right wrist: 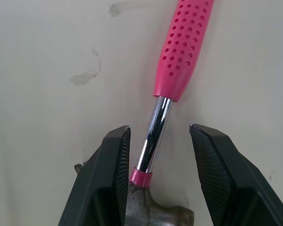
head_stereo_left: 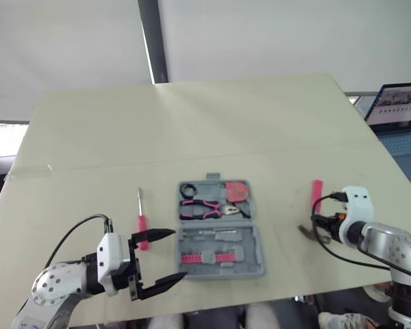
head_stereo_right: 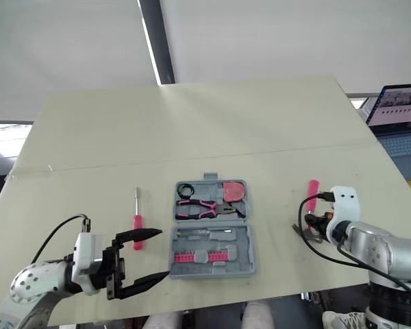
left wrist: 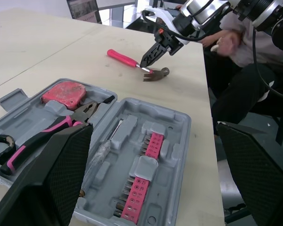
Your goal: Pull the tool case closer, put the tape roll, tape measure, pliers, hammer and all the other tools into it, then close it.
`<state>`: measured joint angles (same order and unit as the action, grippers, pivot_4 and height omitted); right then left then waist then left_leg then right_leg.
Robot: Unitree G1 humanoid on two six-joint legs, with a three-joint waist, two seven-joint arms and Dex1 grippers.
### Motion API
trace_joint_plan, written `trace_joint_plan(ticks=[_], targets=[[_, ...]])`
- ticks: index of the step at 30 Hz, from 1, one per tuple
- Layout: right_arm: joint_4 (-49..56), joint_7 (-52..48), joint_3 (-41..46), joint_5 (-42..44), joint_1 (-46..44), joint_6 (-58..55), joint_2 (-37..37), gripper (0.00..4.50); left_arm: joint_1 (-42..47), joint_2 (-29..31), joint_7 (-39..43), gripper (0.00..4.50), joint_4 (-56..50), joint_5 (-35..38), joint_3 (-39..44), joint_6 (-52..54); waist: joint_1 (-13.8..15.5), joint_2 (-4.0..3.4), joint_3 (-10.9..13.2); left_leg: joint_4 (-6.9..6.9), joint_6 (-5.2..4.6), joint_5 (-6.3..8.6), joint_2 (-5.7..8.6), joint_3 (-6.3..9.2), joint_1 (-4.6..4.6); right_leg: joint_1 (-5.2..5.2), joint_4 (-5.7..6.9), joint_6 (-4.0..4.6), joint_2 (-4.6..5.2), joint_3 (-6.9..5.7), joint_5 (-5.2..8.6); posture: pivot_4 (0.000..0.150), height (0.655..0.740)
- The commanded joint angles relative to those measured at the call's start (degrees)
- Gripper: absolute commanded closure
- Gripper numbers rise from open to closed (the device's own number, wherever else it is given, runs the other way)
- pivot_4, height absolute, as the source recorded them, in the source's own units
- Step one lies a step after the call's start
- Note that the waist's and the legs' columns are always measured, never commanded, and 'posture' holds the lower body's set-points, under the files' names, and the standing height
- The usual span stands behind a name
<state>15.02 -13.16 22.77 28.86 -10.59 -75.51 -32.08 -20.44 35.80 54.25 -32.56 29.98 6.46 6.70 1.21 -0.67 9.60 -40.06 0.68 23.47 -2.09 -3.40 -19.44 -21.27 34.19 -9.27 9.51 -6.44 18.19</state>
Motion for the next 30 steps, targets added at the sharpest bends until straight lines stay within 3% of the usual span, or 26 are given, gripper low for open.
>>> trace_joint_plan(ticks=[1,30], targets=[[-0.14,1.14,-0.17,-1.60,-0.95,-0.08,-0.26,2.37,-0.20,-0.52,-0.52,0.00,-1.35,-0.15,-0.10,-1.12,-0.02,0.00,0.00,0.00,0.00,0.00,0.00,0.00,0.00,0.00,0.00,0.00,0.00,0.01,0.00,0.150,0.7373],[6.08,3.37,-2.88,-8.18,1.11,-11.56,4.65,2.37,-1.09,-0.94,-0.21,0.00,0.02,-1.03,-0.21,-2.92,-0.02,0.03,-0.02,0.01,0.00,0.00,-0.01,-0.09,-0.04,-0.10,0.03,-0.01,0.00,0.06,0.00,0.150,0.7373]])
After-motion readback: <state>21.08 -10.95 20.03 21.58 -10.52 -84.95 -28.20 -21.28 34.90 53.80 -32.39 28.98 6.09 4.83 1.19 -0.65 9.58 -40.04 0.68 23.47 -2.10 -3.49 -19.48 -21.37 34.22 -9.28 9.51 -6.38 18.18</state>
